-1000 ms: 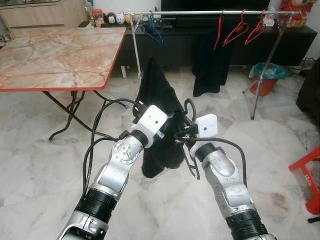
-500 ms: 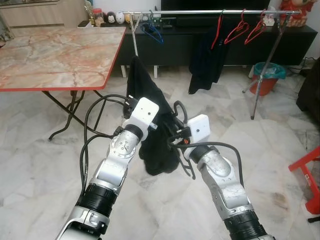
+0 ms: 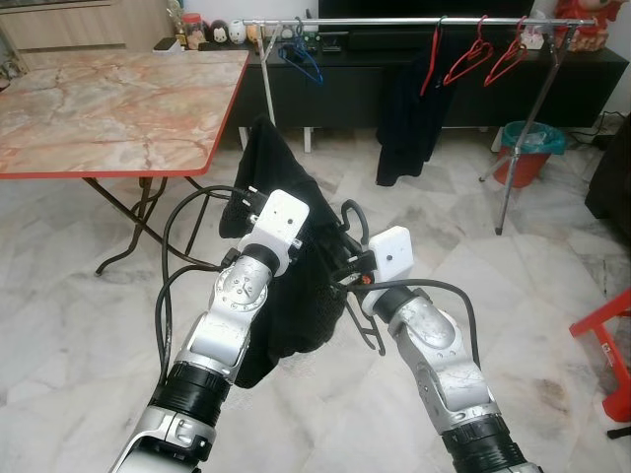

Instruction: Hang hanger

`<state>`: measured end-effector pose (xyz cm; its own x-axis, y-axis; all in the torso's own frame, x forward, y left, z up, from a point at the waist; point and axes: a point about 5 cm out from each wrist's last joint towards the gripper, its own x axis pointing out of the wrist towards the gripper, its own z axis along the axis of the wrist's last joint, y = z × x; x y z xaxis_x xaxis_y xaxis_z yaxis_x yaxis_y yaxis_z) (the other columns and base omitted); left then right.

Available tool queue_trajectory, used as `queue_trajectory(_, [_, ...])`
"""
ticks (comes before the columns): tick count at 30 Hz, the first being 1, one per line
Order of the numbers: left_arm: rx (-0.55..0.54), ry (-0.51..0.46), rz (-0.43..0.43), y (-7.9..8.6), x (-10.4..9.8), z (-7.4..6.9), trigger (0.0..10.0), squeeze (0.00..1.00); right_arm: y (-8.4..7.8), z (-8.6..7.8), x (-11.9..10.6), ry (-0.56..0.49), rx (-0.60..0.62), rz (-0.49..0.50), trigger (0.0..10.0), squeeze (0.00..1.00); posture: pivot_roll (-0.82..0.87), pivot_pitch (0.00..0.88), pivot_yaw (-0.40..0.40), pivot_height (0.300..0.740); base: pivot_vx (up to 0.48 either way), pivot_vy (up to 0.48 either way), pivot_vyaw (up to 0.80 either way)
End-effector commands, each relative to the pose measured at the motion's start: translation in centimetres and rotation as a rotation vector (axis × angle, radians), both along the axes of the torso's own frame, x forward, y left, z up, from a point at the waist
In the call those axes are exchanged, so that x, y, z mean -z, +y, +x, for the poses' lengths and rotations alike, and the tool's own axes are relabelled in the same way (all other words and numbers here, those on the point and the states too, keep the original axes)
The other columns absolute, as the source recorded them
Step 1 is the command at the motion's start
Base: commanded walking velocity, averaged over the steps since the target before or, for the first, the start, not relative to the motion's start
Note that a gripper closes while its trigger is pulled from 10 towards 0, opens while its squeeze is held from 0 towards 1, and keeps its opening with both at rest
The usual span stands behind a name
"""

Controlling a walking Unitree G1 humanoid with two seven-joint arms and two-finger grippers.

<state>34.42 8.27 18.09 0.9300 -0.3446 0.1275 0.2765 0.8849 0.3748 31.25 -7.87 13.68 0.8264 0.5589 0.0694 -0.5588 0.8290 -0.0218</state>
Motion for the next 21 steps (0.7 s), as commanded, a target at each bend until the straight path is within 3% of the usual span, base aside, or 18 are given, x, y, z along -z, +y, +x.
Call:
queue_trajectory(1, [0.002, 0.008, -0.005, 0.3, 0.0, 0.2, 0.0, 0.00, 0.0, -0.1, -1.4, -0.053, 0.001, 0.030, 0.0, 0.00, 0.06, 0.000, 0.034, 0.740, 0.000, 0.000, 0.00])
queue_trajectory(14, [0.015, 0.012, 0.003, 0.2, 0.1, 0.1, 0.0, 0.00, -1.3, 0.4, 0.1, -0.002, 0.086, -0.051, 0.0, 0.00, 0.06, 0.000, 0.032, 0.740, 0.000, 0.000, 0.00])
queue_trajectory(21, [0.006, 0.006, 0.002, 0.4, 0.0, 0.3, 0.0, 0.00, -1.8, 0.2, 1.8, 0.068, 0.070, -0.166, 0.0, 0.00, 0.06, 0.000, 0.032, 0.740, 0.000, 0.000, 0.00])
